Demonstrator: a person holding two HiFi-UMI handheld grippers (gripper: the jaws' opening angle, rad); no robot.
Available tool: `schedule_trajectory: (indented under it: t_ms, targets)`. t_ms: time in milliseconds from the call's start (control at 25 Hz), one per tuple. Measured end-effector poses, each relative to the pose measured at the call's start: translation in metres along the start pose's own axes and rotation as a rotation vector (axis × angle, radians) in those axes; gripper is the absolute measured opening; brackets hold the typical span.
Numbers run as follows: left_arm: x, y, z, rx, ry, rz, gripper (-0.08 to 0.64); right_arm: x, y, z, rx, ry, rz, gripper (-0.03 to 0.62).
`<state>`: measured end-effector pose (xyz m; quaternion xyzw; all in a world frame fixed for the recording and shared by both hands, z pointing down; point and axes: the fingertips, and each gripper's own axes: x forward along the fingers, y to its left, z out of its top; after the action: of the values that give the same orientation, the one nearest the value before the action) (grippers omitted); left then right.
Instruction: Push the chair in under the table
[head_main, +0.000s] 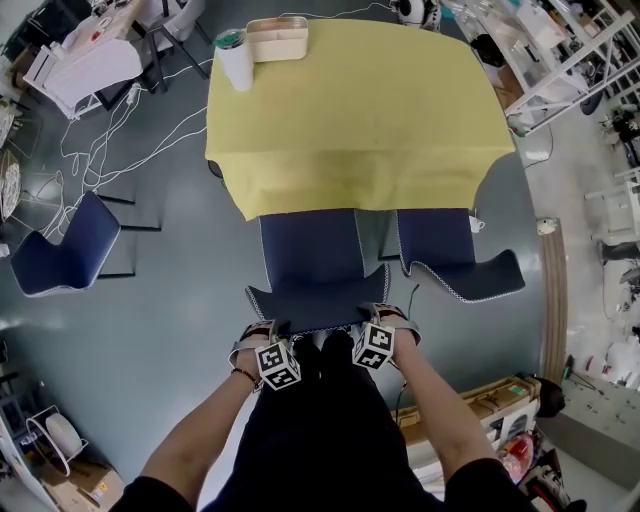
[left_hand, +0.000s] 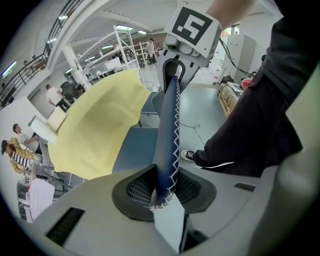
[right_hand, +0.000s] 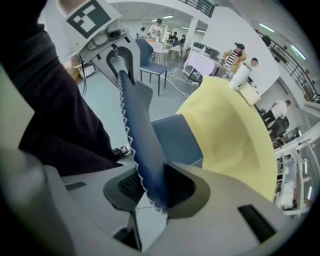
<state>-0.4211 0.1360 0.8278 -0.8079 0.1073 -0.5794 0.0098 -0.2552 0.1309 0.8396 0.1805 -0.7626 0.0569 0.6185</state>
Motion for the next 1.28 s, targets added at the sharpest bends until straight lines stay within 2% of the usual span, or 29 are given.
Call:
schedule_trajectory:
  t_ms: [640, 1280]
  targets:
    - [0.0, 0.016, 0.005, 0.014, -0.032, 0.006, 0.094, 0.0, -0.017, 0.004, 0.038, 0.014, -0.035, 0.106]
    - [0.019, 0.086, 0.017, -0.013, -0.021, 0.04, 0.091, 0.016, -0.081, 0.019, 0.047, 0.006, -0.053, 0.106]
